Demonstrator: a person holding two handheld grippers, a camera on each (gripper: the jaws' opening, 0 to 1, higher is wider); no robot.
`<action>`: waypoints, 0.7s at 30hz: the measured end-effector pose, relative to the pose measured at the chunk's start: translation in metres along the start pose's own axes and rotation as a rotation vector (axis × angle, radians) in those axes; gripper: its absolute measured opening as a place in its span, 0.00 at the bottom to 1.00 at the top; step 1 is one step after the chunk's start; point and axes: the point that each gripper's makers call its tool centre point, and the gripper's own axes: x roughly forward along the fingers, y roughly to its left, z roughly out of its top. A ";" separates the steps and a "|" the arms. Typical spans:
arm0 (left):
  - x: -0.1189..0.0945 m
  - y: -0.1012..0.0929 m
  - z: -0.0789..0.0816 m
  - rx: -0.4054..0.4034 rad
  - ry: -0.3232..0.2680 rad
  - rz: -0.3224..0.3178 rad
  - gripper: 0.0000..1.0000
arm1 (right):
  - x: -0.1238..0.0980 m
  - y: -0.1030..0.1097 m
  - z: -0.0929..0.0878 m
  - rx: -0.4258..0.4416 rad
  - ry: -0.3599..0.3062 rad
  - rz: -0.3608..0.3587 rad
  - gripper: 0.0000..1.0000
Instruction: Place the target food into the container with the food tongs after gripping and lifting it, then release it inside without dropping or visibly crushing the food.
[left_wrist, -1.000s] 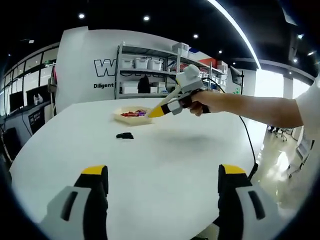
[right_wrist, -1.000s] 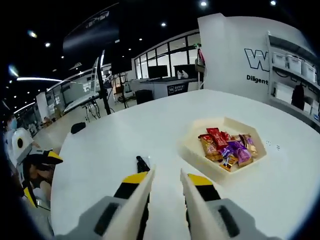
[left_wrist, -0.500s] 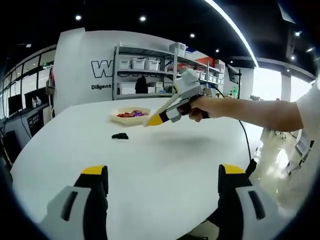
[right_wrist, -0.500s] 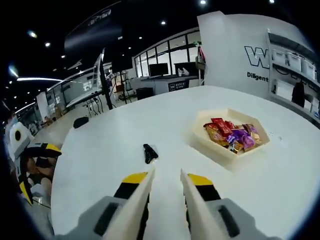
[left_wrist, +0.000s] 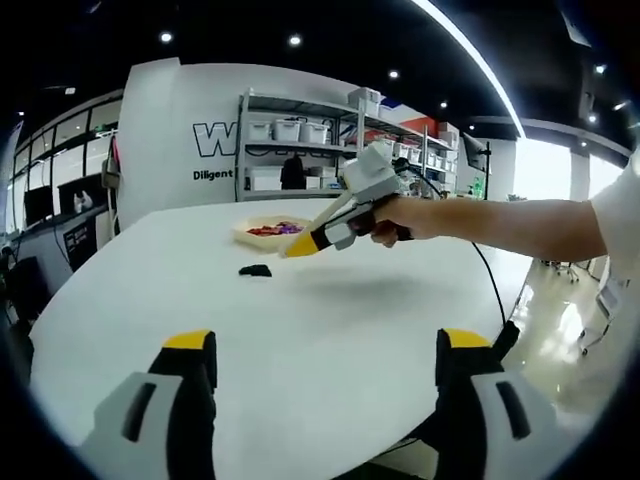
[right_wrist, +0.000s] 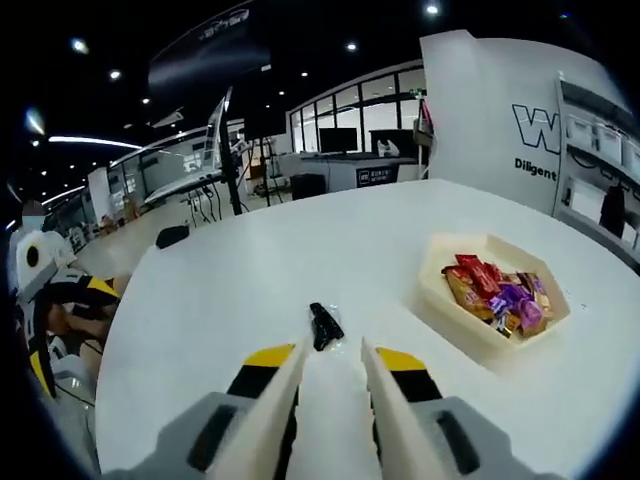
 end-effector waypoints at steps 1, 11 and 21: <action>-0.001 0.001 0.000 0.000 0.000 0.003 0.89 | 0.004 0.002 -0.002 0.003 0.007 0.010 0.22; -0.002 0.016 -0.003 -0.016 0.001 0.031 0.89 | 0.026 0.001 0.004 -0.038 -0.004 0.019 0.22; -0.001 0.018 -0.003 -0.023 -0.005 0.039 0.89 | 0.030 0.004 -0.010 0.002 0.026 0.040 0.22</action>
